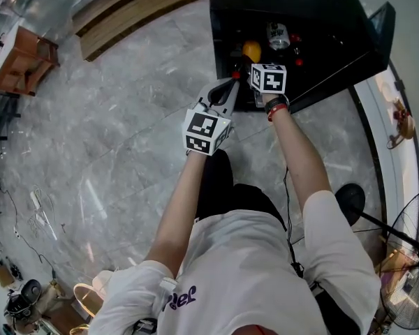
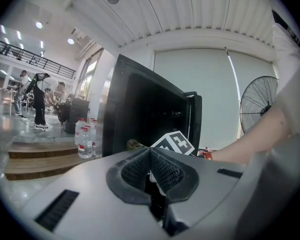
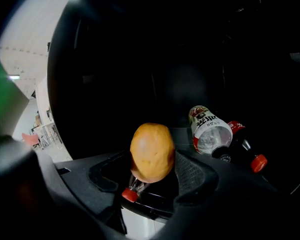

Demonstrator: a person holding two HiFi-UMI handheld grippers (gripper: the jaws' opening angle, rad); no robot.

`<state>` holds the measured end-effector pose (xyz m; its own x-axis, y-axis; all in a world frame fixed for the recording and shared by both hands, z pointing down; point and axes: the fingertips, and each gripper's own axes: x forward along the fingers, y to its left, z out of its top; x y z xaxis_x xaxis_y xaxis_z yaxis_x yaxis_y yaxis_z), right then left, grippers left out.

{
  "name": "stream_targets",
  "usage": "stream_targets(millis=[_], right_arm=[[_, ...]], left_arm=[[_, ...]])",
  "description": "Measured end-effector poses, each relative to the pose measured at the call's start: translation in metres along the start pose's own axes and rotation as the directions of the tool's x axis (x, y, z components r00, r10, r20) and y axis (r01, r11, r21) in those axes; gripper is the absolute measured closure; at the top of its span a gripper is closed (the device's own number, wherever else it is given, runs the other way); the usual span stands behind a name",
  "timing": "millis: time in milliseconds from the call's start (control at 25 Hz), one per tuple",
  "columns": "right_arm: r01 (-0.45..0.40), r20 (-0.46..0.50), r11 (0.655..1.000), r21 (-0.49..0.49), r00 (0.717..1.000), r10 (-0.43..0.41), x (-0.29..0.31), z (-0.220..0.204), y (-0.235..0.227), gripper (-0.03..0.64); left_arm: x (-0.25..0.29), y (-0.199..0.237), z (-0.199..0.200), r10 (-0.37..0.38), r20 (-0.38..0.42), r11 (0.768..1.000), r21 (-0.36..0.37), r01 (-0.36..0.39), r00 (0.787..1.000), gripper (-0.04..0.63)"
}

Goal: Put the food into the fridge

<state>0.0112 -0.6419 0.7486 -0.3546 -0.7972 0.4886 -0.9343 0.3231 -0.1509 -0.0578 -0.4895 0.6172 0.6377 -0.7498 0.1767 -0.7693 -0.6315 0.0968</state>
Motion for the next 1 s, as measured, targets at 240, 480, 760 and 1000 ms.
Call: stream_targets(millis=[240,480,760,1000], right_arm=[[0.003,-0.014,1.0,-0.006,1.0,-0.003,0.023,-0.003,-0.008,0.324],[0.037,-0.037,0.999,-0.01,0.999,-0.037,0.037,-0.009,-0.019,0.324],[0.045,-0.041,0.999,0.007,0.998,-0.045,0.041,-0.006,-0.018,0.324],[-0.004,-0.051,1.0,0.01,0.999,0.004,0.035,-0.003,-0.011,0.319]], left_arm=[[0.004,0.005,-0.002,-0.006,0.01,1.0,0.012,0.006,1.0,0.578],[0.001,0.009,-0.009,0.006,0.01,1.0,0.011,-0.007,1.0,0.578],[-0.002,0.009,-0.013,0.014,0.003,1.0,-0.007,-0.014,1.0,0.578],[-0.005,0.01,-0.006,0.034,0.014,0.999,-0.04,-0.034,0.999,0.578]])
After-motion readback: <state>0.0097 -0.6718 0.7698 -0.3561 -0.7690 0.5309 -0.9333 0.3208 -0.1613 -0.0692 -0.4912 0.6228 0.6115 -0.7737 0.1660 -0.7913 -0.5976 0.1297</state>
